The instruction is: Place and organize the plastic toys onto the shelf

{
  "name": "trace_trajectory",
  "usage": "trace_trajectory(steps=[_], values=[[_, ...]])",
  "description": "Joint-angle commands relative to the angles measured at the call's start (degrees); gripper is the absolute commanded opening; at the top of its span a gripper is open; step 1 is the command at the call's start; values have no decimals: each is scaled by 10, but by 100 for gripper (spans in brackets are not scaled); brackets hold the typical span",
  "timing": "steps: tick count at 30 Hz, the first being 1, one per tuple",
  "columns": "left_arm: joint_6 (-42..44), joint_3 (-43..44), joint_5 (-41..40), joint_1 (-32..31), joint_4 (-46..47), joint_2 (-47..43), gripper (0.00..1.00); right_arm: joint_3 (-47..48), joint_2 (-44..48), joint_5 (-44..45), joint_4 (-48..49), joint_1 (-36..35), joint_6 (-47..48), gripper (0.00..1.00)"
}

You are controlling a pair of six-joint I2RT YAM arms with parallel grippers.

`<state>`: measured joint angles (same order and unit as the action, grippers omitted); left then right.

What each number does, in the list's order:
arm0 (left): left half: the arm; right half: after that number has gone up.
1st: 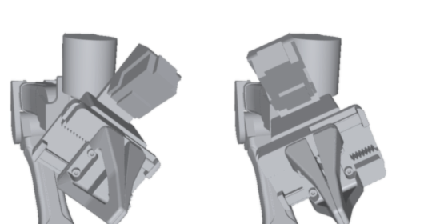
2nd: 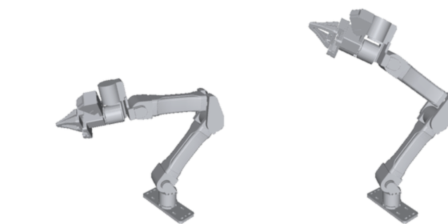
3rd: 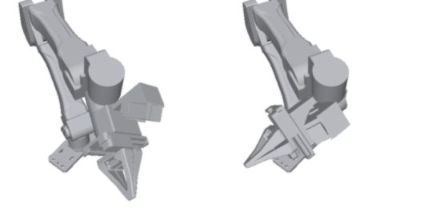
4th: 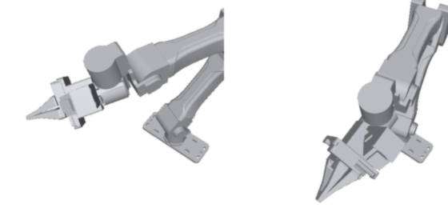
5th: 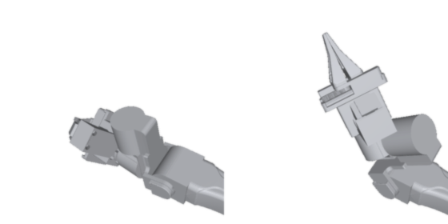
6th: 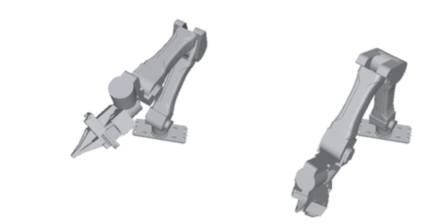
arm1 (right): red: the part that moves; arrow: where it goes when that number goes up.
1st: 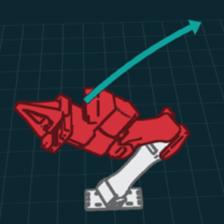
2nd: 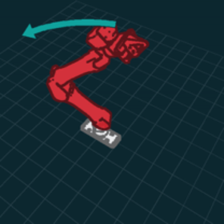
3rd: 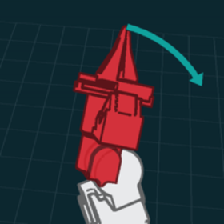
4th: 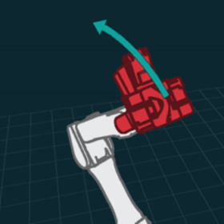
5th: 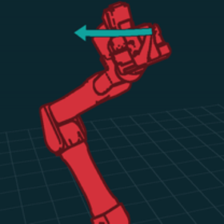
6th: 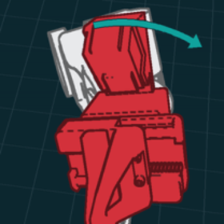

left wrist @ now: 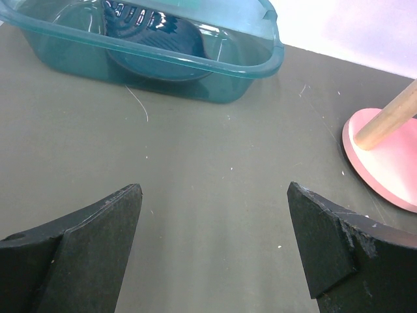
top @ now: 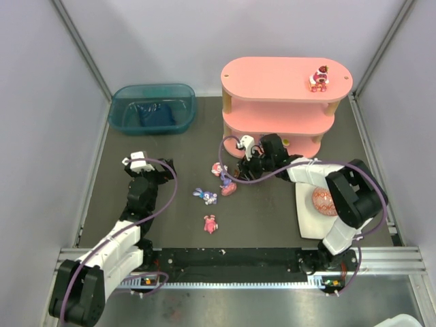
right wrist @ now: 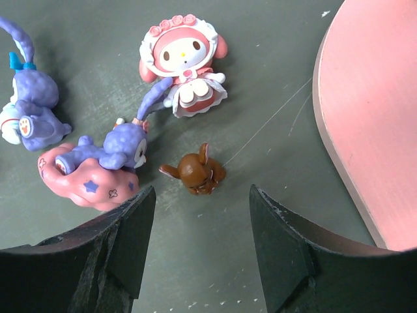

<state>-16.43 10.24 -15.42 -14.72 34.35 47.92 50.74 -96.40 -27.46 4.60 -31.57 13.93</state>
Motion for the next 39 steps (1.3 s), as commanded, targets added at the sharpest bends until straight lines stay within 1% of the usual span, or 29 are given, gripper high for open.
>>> trace_trajectory(steps=[1,17,20,21,26,32,34,35,37,38,39], values=[[-2,11,6,1,25,2,99,32,-9,-2,9,-4,12,60],[-3,12,7,2,26,5,99,61,-43,3,-13,-22,24,58],[-4,12,6,2,26,5,99,63,-46,6,-15,-24,26,55],[-3,12,7,2,27,4,99,64,-48,7,-16,-24,27,51],[-4,13,7,3,25,6,99,67,-53,4,-18,-24,26,39],[-4,13,7,3,25,6,99,67,-55,2,-18,-24,25,32],[-3,13,7,3,25,6,99,67,-54,0,-19,-24,24,26],[-4,13,7,3,25,5,99,68,-55,0,-21,-24,25,21],[-4,13,7,4,25,6,99,71,-55,-1,-24,-24,23,15],[-4,13,7,4,26,6,99,72,-55,-1,-28,-24,23,9],[-4,13,7,4,25,6,99,74,-56,-1,-30,-24,23,6]])
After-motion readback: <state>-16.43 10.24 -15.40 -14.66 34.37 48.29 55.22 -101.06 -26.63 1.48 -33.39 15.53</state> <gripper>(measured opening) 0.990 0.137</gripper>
